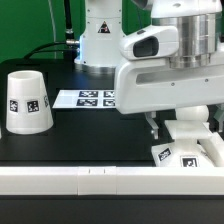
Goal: Assemble lamp
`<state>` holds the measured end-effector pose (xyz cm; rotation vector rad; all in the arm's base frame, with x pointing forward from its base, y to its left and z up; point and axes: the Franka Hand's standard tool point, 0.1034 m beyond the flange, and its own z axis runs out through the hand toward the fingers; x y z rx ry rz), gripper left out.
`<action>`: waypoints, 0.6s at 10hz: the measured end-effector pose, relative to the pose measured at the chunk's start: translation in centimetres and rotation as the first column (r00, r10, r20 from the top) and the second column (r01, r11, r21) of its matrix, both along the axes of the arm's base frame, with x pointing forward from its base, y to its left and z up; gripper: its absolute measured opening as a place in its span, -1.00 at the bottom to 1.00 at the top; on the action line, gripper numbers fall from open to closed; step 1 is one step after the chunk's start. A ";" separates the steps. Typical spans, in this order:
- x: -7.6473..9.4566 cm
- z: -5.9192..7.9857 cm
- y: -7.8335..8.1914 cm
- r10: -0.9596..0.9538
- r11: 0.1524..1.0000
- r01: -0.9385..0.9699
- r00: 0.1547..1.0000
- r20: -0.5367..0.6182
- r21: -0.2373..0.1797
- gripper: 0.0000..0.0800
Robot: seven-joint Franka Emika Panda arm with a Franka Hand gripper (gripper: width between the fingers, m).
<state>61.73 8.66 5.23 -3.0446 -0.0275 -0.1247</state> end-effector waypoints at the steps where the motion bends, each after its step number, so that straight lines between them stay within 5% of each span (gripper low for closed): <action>1: -1.4 0.5 -0.3 0.009 1.000 -0.010 1.000 -0.010 -0.006 0.75; 6: -9.7 2.7 2.6 -0.063 0.998 0.063 0.996 -0.061 0.001 0.75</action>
Offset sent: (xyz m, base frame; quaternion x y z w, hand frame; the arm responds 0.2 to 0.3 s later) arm -0.0834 0.0271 0.0290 -0.0027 -0.0052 0.1120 0.9937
